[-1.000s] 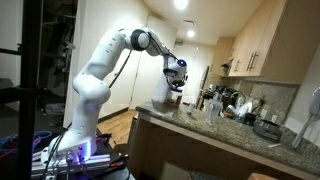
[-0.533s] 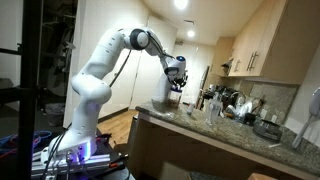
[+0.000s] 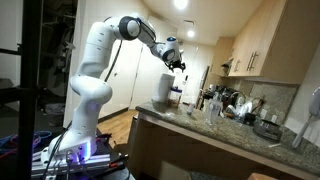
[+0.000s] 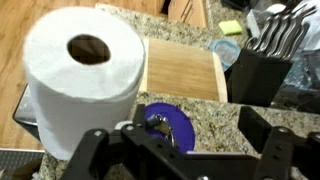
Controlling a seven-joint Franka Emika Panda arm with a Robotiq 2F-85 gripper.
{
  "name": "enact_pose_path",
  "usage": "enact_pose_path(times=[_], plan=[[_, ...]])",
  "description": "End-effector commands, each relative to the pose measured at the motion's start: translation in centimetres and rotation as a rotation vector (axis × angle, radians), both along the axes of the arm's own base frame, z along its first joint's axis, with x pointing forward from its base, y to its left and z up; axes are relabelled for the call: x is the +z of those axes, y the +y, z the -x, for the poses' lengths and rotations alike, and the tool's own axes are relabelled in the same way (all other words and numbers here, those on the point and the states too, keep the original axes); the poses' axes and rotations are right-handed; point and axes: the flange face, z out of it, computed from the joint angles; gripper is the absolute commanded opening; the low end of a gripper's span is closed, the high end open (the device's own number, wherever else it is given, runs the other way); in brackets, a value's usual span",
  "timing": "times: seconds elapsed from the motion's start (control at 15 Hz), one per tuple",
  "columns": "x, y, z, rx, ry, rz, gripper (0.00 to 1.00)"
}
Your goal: Take the bottle on the tissue roll and put it on the table, then take the object and put it on the bottle
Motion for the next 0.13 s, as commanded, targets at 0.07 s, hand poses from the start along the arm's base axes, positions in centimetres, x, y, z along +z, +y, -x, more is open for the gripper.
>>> enact_pose_path(times=[0.07], plan=[[3.2, 0.9, 2.7, 0.016, -0.083, -0.019, 1.00]])
